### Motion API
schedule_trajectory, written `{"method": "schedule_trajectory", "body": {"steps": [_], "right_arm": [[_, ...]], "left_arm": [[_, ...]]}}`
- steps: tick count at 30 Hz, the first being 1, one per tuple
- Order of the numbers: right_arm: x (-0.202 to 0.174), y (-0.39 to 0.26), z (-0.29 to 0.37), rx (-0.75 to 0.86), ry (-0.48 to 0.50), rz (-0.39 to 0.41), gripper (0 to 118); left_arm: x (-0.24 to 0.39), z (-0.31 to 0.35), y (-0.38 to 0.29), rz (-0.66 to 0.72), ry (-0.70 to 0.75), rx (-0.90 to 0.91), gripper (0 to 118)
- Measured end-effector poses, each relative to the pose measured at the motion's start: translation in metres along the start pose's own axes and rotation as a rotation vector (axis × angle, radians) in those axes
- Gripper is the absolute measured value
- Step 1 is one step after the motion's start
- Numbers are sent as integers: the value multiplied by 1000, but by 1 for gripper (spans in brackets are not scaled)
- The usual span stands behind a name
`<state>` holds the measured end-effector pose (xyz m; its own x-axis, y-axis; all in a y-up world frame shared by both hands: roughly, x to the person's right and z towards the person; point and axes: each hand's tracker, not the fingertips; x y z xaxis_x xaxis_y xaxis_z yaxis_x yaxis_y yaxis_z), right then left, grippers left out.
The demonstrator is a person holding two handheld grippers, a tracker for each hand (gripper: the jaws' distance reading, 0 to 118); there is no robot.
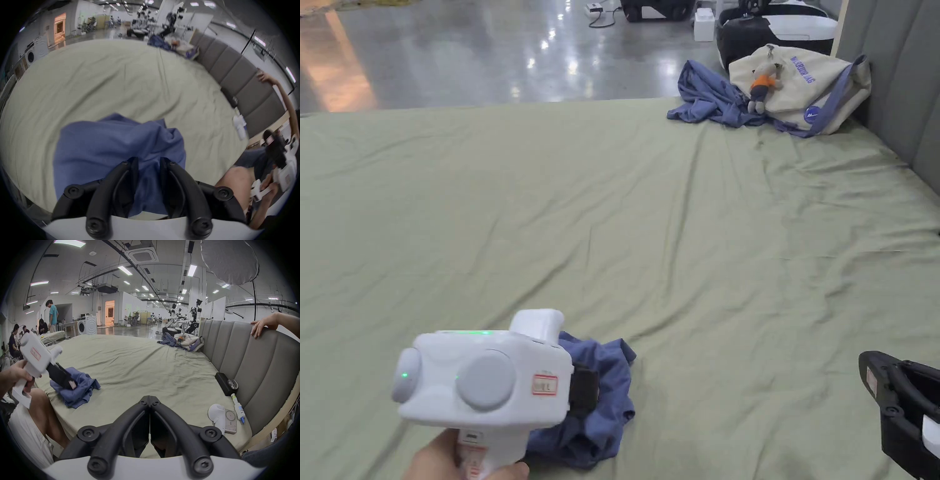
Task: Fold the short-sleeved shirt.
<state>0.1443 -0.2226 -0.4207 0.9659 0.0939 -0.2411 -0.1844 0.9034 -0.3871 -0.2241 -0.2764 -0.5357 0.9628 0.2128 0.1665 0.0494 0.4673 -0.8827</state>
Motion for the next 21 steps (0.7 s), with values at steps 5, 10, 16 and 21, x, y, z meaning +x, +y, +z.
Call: {"method": "schedule_trajectory", "body": {"steps": [5,10,16,21], "right_arm": [[1,-3,-3,-13,5,-3,3],[2,-2,-5,-19,18,-15,3],[2,27,16,128,-22,22,3],[5,21,43,255,-108,-72,3]], "left_arm": [[7,-15,8,23,36,9,30],[9,4,1,-48,1,100,29],[-26,167,-42,-167,185,752,10],[-78,211,-114,25,346,894,1]]}}
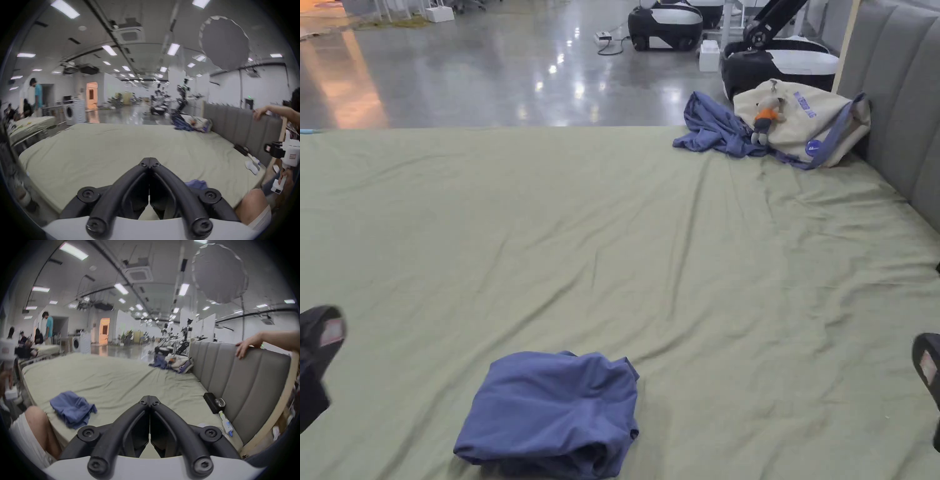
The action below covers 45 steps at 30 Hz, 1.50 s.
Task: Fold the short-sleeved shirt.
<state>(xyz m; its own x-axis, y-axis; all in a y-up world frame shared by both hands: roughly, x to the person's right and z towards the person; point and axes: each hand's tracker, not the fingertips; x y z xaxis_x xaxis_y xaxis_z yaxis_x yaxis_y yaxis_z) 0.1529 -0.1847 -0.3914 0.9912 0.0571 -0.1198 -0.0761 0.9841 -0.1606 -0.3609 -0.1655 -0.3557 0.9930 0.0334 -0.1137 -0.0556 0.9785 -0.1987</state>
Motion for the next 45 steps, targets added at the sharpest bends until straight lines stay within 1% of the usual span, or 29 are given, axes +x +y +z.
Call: {"method": "schedule_trajectory", "body": {"steps": [2,3,4,5,9,11,13,15,16,18,20,21,23,24,25,26,27,28,29,30,31,32,33,34,36,38,39,41,45], "right_arm": [[3,-8,4,-35,-4,-64,3],[4,-13,3,-60,11,-80,3],[3,-16,2,-72,19,-83,3],[1,-17,2,-81,15,-69,3],[-11,-6,-3,-82,45,-16,3],[-21,7,-15,-105,139,-32,3],[-46,17,-35,-145,258,-38,3],[-86,22,-64,-221,437,-24,3],[-108,19,-78,-242,510,-31,3],[-156,8,-115,-345,630,-42,3],[-194,-15,-152,-488,719,-85,3],[-208,-28,-167,-549,711,-95,3],[-222,-54,-185,-627,657,-95,3],[-221,-67,-193,-674,623,-122,3],[-217,-77,-200,-740,620,-159,3],[-208,-89,-204,-766,625,-240,3],[-193,-100,-207,-716,662,-357,3],[-182,-104,-208,-716,668,-439,3],[-175,-109,-212,-745,656,-503,3],[-170,-114,-214,-748,644,-533,3],[-164,-115,-210,-729,636,-512,3],[-164,-116,-208,-717,624,-488,3],[-165,-114,-208,-708,617,-469,3],[-165,-114,-208,-709,623,-471,3],[-165,-116,-207,-708,622,-473,3],[-165,-117,-206,-702,621,-473,3],[-166,-115,-205,-699,621,-471,3],[-164,-115,-204,-698,620,-474,3],[-161,-118,-204,-692,619,-487,3]], "left_arm": [[-16,8,-20,12,56,-42,1],[-17,7,-25,17,95,-81,1],[-21,5,-30,35,99,-119,1],[-25,4,-33,64,61,-126,1],[-19,-5,-25,14,70,-128,1],[-19,-13,-22,10,56,-157,1],[-16,-21,-22,4,49,-199,1],[-16,-27,-21,0,49,-223,1],[-17,-28,-22,3,44,-225,1],[-24,-35,-23,18,20,-269,1],[-26,-41,-26,10,26,-294,1],[-30,-46,-26,19,11,-323,1],[-35,-54,-27,45,-13,-362,1],[-38,-58,-27,55,-43,-376,1],[-40,-64,-27,76,-92,-391,1],[-44,-71,-27,103,-118,-421,2],[-45,-81,-25,116,-149,-482,5],[-47,-91,-25,138,-211,-528,7],[-50,-102,-26,194,-275,-551,7],[-50,-115,-26,237,-323,-597,25],[-48,-126,-25,269,-371,-632,44],[-47,-141,-27,336,-466,-676,62],[-41,-157,-29,381,-520,-748,81],[-34,-168,-32,401,-553,-773,81],[-16,-196,-42,385,-598,-879,81],[4,-212,-49,276,-522,-915,81],[12,-219,-53,243,-513,-938,81],[22,-231,-60,234,-495,-982,81],[37,-234,-62,262,-535,-988,80]]}}
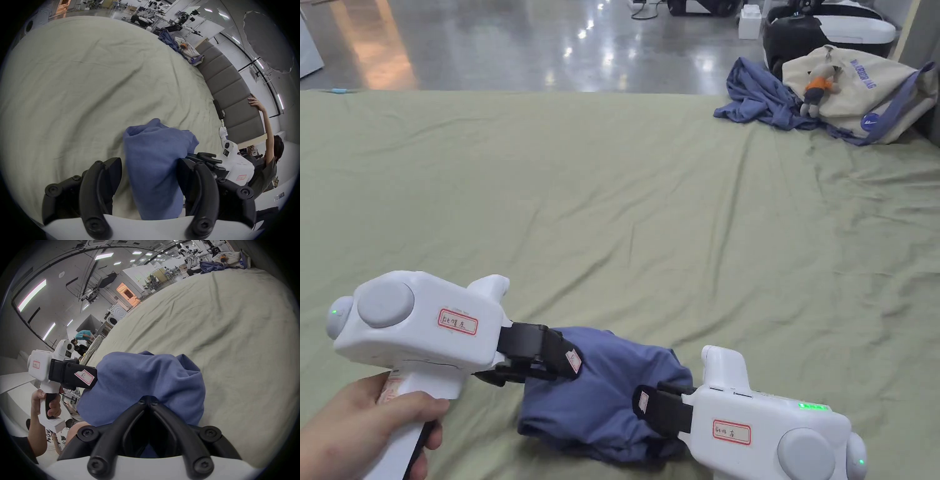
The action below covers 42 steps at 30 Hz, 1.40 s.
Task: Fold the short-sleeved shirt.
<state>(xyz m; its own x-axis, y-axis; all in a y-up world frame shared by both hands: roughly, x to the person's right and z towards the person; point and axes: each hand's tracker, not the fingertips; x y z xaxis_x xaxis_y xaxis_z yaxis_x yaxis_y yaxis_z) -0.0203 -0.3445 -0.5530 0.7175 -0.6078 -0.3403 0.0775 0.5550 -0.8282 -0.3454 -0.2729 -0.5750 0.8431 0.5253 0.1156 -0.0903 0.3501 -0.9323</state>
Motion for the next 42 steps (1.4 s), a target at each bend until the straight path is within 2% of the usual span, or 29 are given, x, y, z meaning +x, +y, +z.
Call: {"method": "schedule_trajectory", "body": {"steps": [2,4,6,10,12,14,15,17,18,21,26,29,31,36,42], "right_arm": [[0,0,1,1,4,-2,3],[0,1,0,1,3,0,3],[-4,1,1,0,-8,18,3],[-13,6,7,9,-40,67,3],[-28,13,33,91,-87,173,3],[-44,20,82,263,-165,338,3],[-53,20,109,357,-259,431,3],[-65,11,158,557,-523,598,3],[-65,6,180,608,-593,611,3],[-55,-4,218,660,-647,516,3],[-48,-13,217,575,-639,478,3],[-52,-10,203,529,-638,493,3],[-56,-7,193,496,-639,519,3],[-63,2,172,439,-631,530,3],[-64,9,148,356,-667,519,3]], "left_arm": [[6,2,-3,10,-3,-15,76],[16,1,-5,-51,65,-27,61],[18,2,-4,-65,63,-29,46],[19,7,-4,-73,46,-9,42],[12,9,-3,-70,62,-7,42],[2,16,-3,-71,38,7,42],[0,19,-5,-83,20,23,42],[5,21,-14,-84,7,27,41],[5,21,-17,-79,5,29,41],[5,21,-22,-89,10,46,41],[-16,29,-5,-66,-27,21,39],[-53,60,13,-48,-19,17,39],[-94,90,25,28,-22,-34,38],[-220,187,39,129,88,-23,38],[-374,302,26,370,272,169,38]]}}
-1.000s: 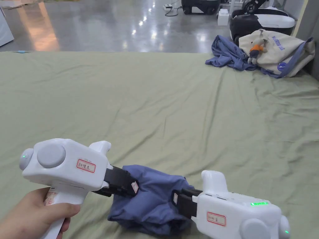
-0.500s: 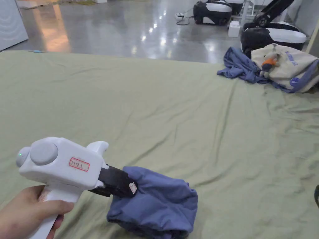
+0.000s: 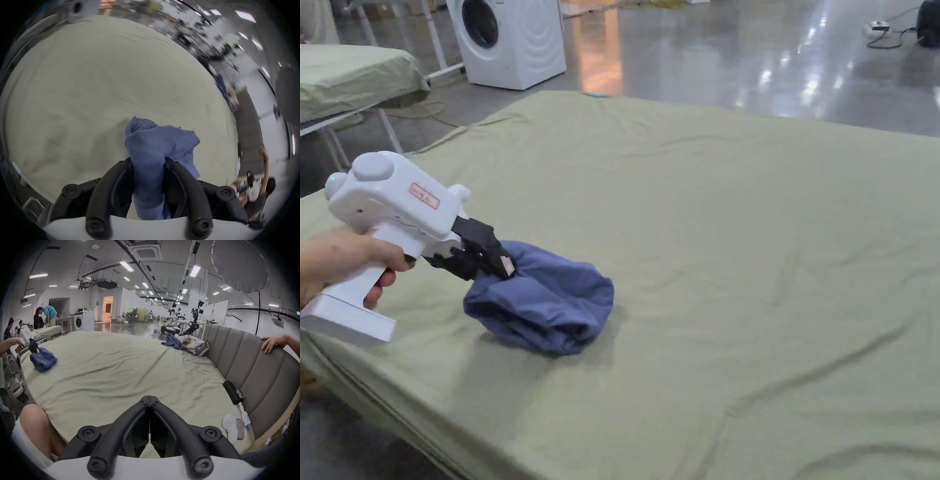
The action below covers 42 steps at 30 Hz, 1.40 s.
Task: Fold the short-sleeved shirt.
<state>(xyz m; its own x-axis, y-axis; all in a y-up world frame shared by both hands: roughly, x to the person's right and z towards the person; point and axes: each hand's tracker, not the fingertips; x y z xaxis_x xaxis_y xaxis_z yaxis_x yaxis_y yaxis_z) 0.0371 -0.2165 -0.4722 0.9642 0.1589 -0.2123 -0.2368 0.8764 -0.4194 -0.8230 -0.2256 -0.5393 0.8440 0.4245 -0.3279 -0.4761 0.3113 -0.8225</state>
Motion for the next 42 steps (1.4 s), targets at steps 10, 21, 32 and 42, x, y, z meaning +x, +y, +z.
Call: {"method": "schedule_trajectory", "body": {"steps": [10,21,32,42], "right_arm": [[-15,14,-12,-64,-15,31,3],[2,25,-12,-30,18,12,3],[54,35,23,194,-92,-125,3],[42,-12,37,275,-136,-128,3]], "left_arm": [[-123,26,6,168,74,85,38],[1,85,-25,-188,227,532,100],[340,43,-268,-511,183,1194,105],[385,-47,-313,-551,76,1098,0]]}}
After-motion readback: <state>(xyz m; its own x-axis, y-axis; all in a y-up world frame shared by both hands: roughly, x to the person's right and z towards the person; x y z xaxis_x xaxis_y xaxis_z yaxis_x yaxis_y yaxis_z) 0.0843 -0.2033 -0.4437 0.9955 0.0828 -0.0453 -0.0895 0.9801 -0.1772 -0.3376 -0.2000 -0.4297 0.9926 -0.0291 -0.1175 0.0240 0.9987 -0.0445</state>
